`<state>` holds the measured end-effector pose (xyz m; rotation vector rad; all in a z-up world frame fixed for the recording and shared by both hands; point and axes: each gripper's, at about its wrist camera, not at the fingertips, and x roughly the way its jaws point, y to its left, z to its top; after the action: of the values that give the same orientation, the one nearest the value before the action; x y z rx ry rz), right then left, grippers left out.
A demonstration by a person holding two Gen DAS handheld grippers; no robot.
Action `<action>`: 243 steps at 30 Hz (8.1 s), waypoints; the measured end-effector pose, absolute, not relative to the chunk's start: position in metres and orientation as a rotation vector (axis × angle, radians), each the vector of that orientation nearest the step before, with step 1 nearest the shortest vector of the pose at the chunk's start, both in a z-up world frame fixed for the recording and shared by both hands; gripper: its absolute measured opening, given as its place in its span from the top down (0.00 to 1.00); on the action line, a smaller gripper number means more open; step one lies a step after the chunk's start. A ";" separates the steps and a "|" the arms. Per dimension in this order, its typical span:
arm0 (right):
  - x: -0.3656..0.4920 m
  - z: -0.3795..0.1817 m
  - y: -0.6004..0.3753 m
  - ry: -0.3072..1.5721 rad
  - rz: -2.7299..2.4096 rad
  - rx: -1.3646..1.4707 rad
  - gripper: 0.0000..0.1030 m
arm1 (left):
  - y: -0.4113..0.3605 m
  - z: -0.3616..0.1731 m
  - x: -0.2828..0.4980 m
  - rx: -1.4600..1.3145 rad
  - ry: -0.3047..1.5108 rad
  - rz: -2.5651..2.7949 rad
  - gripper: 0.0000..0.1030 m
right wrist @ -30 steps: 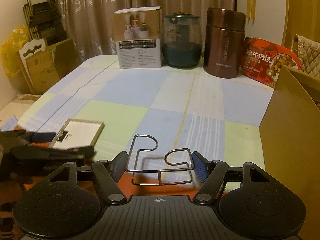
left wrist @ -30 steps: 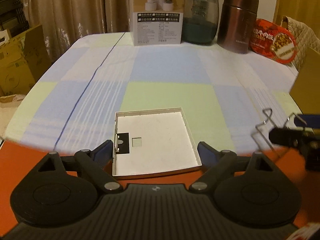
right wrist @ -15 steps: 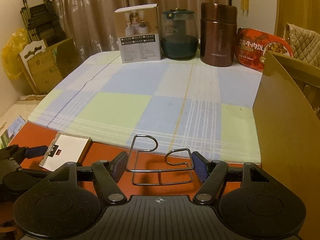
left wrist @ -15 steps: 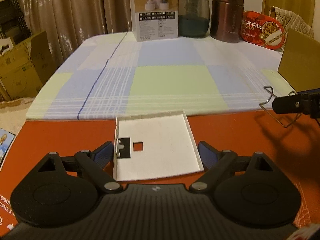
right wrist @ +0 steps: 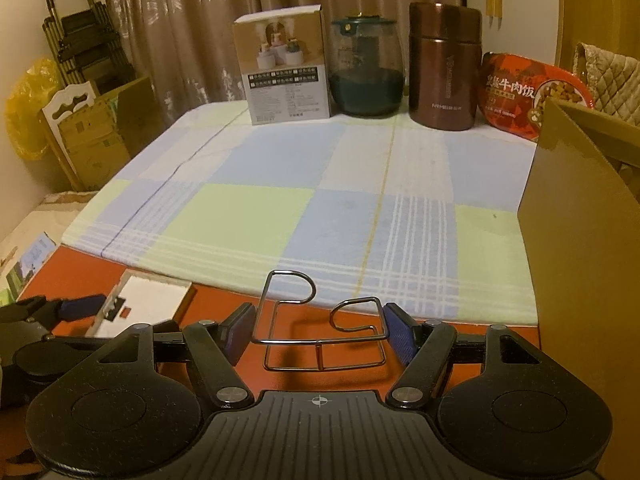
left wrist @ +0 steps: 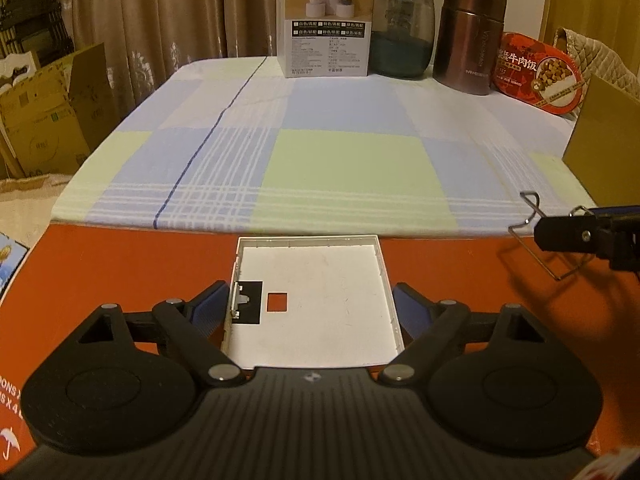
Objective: Organize rigid objects
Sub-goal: 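Carry the white tray and wire rack over the cardboard box with both tools, then open the left tool to drop the white tray into the box, then lower the wire rack into the box and open the right tool, then withdraw both tools from the box back over the mat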
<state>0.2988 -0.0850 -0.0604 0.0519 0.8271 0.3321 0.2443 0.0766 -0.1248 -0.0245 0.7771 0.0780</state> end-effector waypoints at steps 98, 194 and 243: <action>0.202 0.081 -0.387 0.672 -0.033 0.161 0.36 | -0.223 0.035 0.238 -0.049 0.736 -0.368 0.18; 0.236 0.077 -0.383 0.707 0.005 0.206 0.26 | -0.179 0.044 0.245 0.008 0.648 -0.291 0.03; -0.079 0.150 -0.292 0.761 0.004 0.111 0.19 | -0.124 0.089 -0.062 -0.085 0.680 -0.238 0.01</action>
<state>-0.0791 -0.2921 0.1505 0.1114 0.7610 0.0044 -0.0620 -0.1241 0.0888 -0.0855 0.6798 -0.2377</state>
